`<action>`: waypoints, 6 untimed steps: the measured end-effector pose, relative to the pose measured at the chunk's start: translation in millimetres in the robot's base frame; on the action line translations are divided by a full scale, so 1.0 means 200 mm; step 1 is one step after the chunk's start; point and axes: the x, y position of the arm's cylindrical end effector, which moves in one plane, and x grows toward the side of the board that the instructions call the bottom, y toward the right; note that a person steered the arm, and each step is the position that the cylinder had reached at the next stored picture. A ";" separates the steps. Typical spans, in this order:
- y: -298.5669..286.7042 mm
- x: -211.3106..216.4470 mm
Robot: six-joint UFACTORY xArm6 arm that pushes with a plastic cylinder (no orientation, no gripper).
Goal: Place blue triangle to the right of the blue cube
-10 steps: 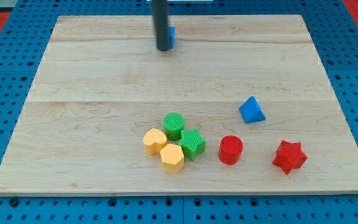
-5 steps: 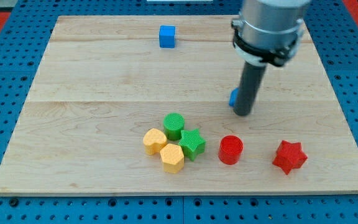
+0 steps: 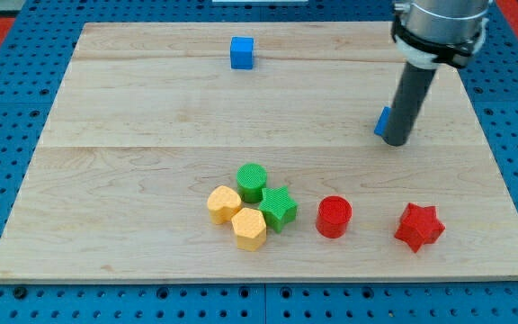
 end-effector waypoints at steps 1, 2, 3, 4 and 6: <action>0.13 0.00; 0.00 -0.12; -0.36 -0.20; -0.35 -0.26; -0.10 -0.20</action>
